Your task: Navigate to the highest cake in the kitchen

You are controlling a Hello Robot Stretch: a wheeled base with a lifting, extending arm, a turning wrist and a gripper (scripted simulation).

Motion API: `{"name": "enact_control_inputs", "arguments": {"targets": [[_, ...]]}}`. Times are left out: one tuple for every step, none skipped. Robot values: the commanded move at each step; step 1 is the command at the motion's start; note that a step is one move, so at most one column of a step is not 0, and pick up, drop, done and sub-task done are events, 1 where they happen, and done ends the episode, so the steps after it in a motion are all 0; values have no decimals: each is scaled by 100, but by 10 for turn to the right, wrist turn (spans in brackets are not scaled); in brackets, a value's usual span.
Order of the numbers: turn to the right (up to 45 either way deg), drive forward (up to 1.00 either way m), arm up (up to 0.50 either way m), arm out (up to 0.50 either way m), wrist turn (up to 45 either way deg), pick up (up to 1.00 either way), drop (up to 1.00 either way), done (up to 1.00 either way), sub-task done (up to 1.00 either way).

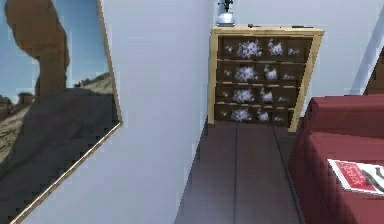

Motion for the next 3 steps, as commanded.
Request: {"name": "enact_control_inputs", "arguments": {"targets": [[90,0,0,0,0,0,0,0,0],[0,100,0,0,0,0,0,0,0],[30,0,0,0,0,0,0,0,0]]}}
